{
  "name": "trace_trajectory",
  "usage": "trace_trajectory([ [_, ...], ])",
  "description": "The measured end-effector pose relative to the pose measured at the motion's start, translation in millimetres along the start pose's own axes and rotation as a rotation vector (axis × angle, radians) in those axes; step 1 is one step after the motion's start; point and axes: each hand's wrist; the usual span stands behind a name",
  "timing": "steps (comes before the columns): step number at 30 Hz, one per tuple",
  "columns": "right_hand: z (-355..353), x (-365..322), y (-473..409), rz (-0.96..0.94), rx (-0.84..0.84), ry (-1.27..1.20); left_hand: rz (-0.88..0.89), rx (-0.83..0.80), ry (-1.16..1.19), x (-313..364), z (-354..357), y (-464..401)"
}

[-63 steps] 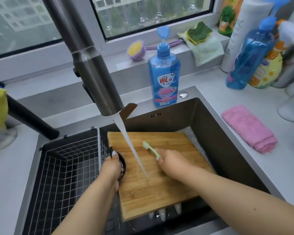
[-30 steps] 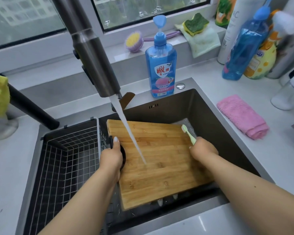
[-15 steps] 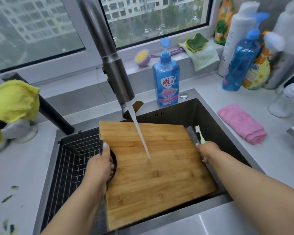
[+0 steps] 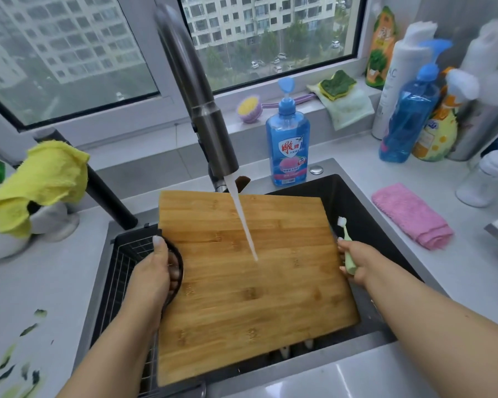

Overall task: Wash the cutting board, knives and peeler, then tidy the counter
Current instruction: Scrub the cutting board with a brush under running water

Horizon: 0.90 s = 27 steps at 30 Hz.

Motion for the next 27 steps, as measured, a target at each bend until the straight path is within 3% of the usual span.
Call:
trace_trajectory([
  [8,2,-12,13,-0.016,-0.054,-0.289,-0.059,0.176,0.205,24,-3,6],
  [14,5,-22,21,-0.080,-0.123,-0.341,0.104,0.278,0.299,32,-2,29],
  [18,-4,-25,25,-0.011,-0.154,-0.367,0.296,0.277,0.242,26,-8,31],
  [22,-12,-24,37,0.030,-0.352,-0.335,0.427,0.211,0.406,19,-20,15],
  [27,-20,-18,34,-0.085,-0.461,-0.246,0.244,0.035,0.719,12,-23,15],
])
Point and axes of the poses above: each hand's wrist, its own y-axis away from the middle knuckle, its own z-axis out of the palm, x = y × z
